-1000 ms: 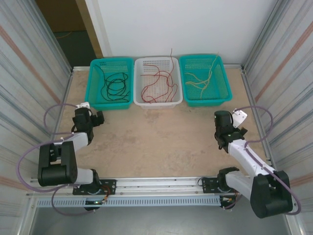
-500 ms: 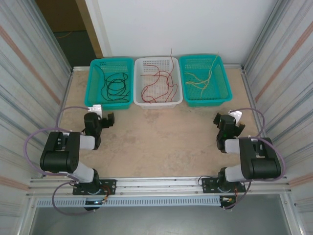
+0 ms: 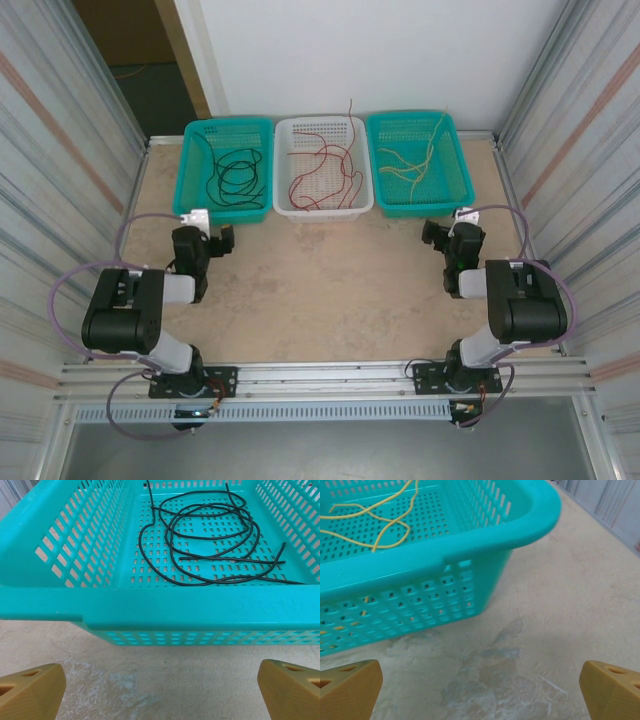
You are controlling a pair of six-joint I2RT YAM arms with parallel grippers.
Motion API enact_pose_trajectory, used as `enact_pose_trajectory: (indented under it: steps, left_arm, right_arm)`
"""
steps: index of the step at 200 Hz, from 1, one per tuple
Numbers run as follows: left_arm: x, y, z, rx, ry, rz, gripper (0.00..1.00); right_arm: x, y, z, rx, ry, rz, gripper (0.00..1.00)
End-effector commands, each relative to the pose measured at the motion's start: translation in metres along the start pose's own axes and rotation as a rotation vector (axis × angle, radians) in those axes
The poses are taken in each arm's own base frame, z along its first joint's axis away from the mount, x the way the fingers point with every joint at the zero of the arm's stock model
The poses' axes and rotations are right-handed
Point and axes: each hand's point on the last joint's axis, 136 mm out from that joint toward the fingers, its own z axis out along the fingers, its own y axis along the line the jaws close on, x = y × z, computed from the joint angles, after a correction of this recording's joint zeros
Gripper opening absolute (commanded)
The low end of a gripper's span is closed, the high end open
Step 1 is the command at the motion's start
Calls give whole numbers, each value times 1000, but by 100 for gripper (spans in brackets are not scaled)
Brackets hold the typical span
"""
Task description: Untangle the cables
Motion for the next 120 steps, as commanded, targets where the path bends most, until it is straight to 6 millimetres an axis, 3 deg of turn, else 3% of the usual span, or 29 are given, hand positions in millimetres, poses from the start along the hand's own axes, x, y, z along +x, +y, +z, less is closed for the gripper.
enact_pose_trajectory:
  steps: [1, 120]
  left_arm:
    - [-15, 3, 1, -26, -37, 25, 99]
    - [-15, 2, 2, -23, -33, 25, 99]
  right_arm:
    - [-11, 4, 1, -13, -23, -21, 99]
    - [-10, 4, 2, -14, -20, -21, 99]
